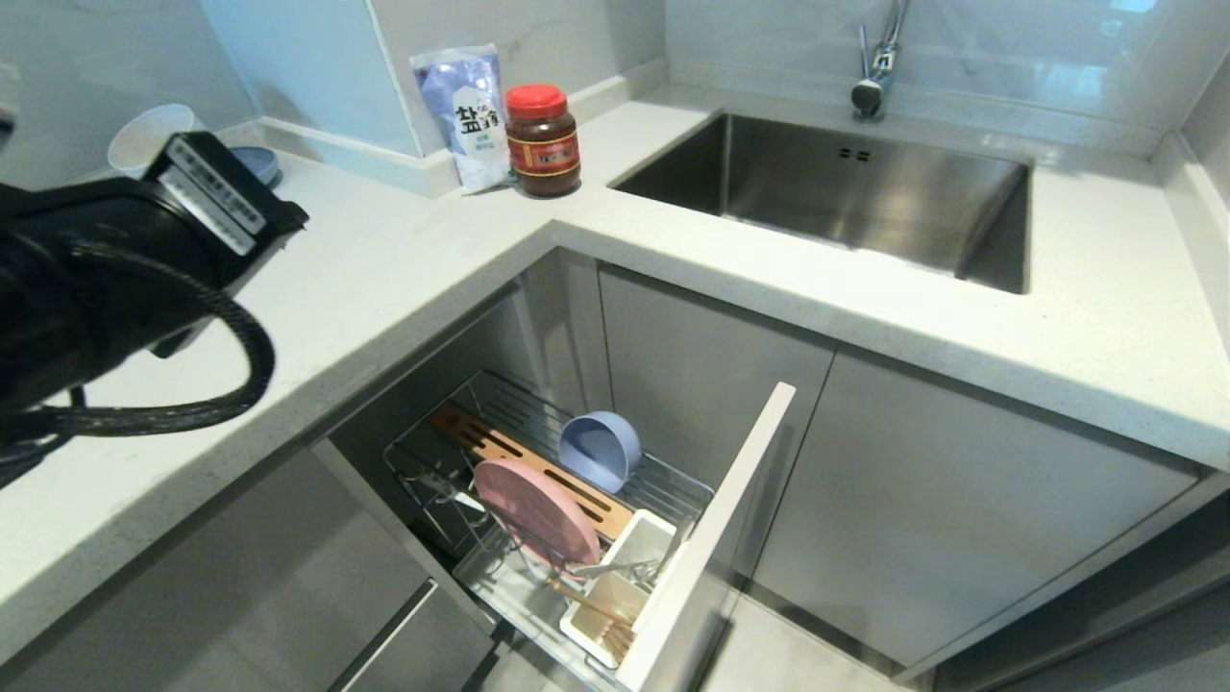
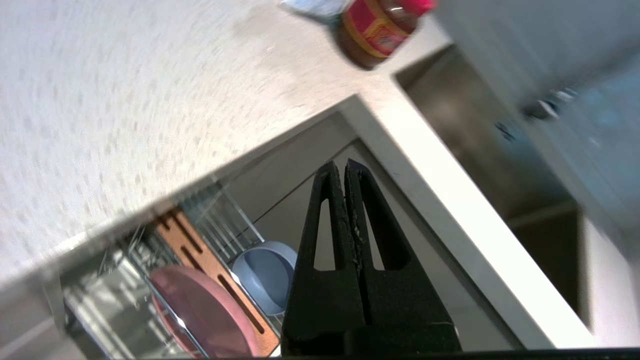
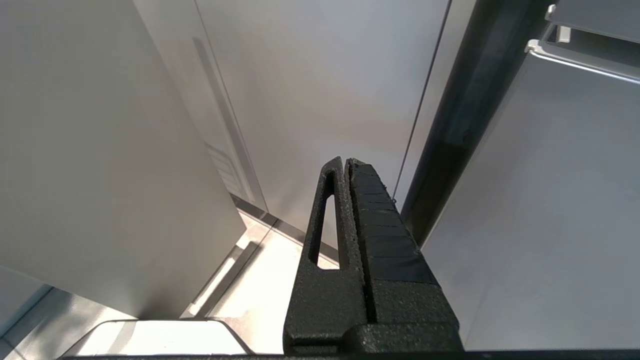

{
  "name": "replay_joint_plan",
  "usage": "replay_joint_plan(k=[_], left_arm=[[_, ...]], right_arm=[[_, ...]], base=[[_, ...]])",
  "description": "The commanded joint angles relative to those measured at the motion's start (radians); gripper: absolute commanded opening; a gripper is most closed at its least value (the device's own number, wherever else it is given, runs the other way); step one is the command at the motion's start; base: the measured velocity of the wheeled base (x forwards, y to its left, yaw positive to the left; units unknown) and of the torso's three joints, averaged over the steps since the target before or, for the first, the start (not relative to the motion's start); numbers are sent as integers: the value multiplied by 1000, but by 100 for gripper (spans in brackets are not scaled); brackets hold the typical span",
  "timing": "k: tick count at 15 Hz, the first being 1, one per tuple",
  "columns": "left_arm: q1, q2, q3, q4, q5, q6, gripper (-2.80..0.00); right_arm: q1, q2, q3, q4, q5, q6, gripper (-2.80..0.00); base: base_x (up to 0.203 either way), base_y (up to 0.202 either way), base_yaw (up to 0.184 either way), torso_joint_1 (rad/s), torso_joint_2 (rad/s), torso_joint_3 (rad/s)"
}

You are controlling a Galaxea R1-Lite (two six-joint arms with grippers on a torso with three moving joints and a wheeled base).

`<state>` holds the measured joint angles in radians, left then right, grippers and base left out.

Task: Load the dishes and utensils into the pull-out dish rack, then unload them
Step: Take the plate out of the cupboard

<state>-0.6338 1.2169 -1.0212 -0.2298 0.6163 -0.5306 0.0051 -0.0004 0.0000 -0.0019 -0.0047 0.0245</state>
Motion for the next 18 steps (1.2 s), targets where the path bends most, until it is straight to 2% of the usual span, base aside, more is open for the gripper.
replay_joint_plan(k=[1, 3, 6, 7, 9, 13, 16, 18], left_arm=[[110, -153, 35, -1, -194, 102, -280], [210, -242, 51, 4, -366, 201, -280], [339, -367, 58, 62, -508, 335, -280], [387, -409, 59, 113, -564, 362, -280], [490, -531, 80, 234, -648, 376, -280], [587, -781, 183, 324, -699, 386, -280], [625, -936, 350, 338, -701, 390, -280], [630, -1042, 468, 338, -695, 425, -280]], right_arm=[[0, -4, 2, 0, 0, 0, -280], [1, -4, 2, -1, 0, 0, -280], [0, -4, 2, 0, 0, 0, -280], [0, -4, 2, 0, 0, 0, -280], [0, -4, 2, 0, 0, 0, -280], [-1, -4, 2, 0, 0, 0, -280], [1, -4, 2, -1, 0, 0, -280], [0, -4, 2, -1, 0, 0, -280]], base=[[0, 0, 0, 0, 0, 0], [0, 0, 0, 0, 0, 0], [0, 0, 0, 0, 0, 0], [0, 0, 0, 0, 0, 0], [0, 0, 0, 0, 0, 0], [0, 0, 0, 0, 0, 0], [0, 0, 0, 0, 0, 0], [0, 0, 0, 0, 0, 0]])
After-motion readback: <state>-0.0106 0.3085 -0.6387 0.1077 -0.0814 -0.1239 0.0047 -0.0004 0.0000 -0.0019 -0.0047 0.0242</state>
